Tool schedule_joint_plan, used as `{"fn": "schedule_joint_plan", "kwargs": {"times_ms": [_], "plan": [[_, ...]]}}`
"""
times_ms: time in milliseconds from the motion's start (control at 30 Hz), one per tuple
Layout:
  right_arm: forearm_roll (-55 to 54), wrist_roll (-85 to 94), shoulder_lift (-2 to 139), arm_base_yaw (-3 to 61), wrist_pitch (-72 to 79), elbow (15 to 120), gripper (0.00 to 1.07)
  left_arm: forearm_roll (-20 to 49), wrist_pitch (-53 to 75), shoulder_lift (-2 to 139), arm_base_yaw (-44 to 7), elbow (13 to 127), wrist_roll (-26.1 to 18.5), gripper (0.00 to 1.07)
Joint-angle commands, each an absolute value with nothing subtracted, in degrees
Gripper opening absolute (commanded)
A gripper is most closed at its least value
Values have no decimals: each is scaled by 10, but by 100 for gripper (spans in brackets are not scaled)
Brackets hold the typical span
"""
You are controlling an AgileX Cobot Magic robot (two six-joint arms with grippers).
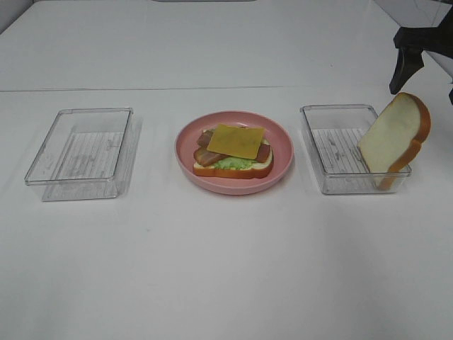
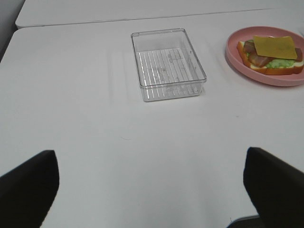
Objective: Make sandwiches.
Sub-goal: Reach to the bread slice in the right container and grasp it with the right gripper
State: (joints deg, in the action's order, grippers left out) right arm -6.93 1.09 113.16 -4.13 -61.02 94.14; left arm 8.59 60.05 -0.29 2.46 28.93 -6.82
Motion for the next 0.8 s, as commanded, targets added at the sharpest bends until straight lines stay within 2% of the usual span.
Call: {"fn": "schedule_joint_plan", "kwargs": {"times_ms": [33, 500, 533, 567, 600, 633, 667, 700, 733, 767, 800], "plan": [[-74, 22, 1159, -45, -618, 953, 87, 90, 594, -15, 23, 286, -65, 98], [-87, 22, 1203, -44, -630, 953, 86, 90, 594, -15, 23, 286, -65, 98], [-94, 23, 1203, -44, -634, 953, 81, 90, 594, -15, 23, 286, -65, 98], [-103, 23, 1203, -44, -637, 953, 71, 90, 594, -15, 23, 286, -65, 98], [-103, 23, 1203, -44, -637, 953, 71, 90, 594, -15, 23, 286, -65, 98], [-107, 23, 1203, -44, -636, 953, 64, 90, 594, -15, 23, 286, -65, 98], [-107, 23, 1203, -44, -636, 953, 64, 90, 594, -15, 23, 286, -65, 98], [-109, 23, 1203, -44, -634, 953, 48, 90, 594, -15, 23, 286, -65, 98], [-109, 22, 1203, -44, -634, 953, 39, 90, 594, -15, 23, 286, -65, 98], [-109, 22, 1203, -44, -634, 953, 39, 90, 594, -15, 23, 286, -65, 98], [-109, 21, 1203, -44, -634, 953, 24, 90, 594, -15, 23, 286, -65, 98]]}}
